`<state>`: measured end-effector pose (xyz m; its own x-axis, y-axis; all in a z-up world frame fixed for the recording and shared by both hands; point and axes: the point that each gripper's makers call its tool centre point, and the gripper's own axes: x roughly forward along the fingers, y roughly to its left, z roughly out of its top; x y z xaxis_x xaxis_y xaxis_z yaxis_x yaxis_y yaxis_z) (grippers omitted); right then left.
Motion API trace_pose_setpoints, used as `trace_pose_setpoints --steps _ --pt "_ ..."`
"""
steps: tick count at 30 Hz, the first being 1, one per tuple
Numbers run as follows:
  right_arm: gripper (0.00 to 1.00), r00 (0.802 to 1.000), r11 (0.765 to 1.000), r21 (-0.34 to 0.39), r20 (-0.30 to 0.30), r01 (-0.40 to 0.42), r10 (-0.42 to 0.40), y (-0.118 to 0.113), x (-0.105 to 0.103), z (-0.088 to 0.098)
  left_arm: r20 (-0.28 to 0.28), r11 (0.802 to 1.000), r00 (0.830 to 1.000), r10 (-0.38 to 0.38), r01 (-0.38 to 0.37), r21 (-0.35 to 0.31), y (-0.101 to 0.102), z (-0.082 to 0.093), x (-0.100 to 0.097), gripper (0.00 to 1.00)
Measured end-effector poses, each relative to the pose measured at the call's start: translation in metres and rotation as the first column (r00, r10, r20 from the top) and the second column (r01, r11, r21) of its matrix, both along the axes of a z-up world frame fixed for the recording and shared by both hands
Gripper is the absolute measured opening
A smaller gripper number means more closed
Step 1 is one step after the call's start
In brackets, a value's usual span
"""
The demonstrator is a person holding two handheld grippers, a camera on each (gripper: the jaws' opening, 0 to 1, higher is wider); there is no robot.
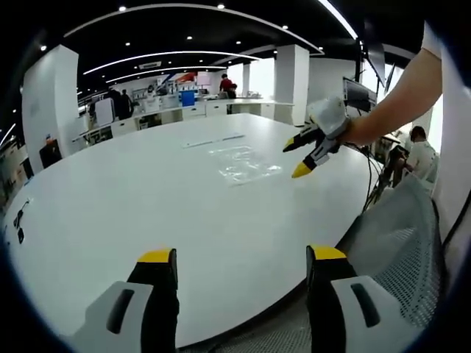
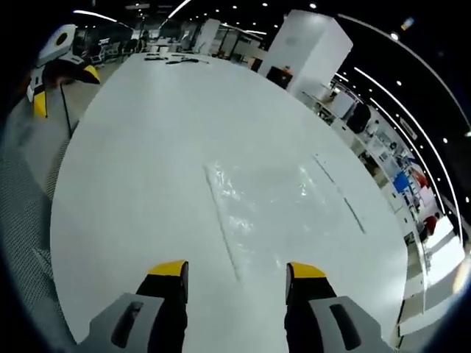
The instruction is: Arrange the food packaging bags into a neat stack by flattening each bag and aligning their edges.
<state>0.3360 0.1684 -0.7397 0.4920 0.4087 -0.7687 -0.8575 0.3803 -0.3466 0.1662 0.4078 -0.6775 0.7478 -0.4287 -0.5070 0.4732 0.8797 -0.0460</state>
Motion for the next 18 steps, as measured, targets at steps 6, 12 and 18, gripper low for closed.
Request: trace_pose_setpoints --steps 6,12,18 --pt "0.46 1.0 1.0 -0.016 -0.003 -0.01 0.01 -0.003 0.005 -0.004 -0.001 1.0 1.0 0.002 -0.002 0.004 0.001 -0.001 0.0 0.7" --pt "0.39 0.999 0.998 -0.043 0.002 -0.036 0.036 -0.007 0.01 -0.011 -0.004 1.0 1.0 0.007 -0.007 0.008 0.002 -0.002 0.001 0.69" --pt "0.33 0.997 0.994 -0.08 0.013 -0.08 0.082 -0.007 0.013 -0.015 -0.008 1.0 1.0 0.009 -0.009 0.013 0.004 -0.004 0.001 0.69"
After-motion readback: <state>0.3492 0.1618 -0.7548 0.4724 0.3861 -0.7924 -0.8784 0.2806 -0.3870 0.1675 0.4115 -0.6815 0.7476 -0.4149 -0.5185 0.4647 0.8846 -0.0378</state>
